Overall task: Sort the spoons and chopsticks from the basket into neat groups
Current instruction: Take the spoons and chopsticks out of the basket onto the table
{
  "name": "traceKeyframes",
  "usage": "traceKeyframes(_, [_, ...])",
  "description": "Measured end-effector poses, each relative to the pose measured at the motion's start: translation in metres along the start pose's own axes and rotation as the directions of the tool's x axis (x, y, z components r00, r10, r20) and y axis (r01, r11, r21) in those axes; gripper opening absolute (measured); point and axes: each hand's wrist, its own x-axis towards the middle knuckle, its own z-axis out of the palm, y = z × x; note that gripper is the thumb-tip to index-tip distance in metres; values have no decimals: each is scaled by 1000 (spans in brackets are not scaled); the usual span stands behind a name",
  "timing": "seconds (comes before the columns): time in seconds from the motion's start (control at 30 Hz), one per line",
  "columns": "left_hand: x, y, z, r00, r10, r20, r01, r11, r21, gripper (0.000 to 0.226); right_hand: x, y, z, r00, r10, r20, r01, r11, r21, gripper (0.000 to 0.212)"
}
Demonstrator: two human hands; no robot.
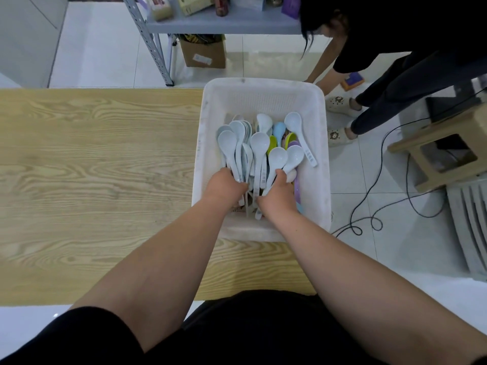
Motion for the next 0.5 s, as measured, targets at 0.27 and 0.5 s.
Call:
traceKeyframes(0.27, [-6, -10, -1, 1000, 15, 25, -15, 1000, 10, 27, -14, 0, -12, 996, 77, -44, -61, 954, 295, 89])
traceKeyframes(0.5, [-21, -23, -2, 999, 1, 51, 10, 973, -230, 25, -34, 4, -23, 961, 129, 243, -270, 615, 741, 37])
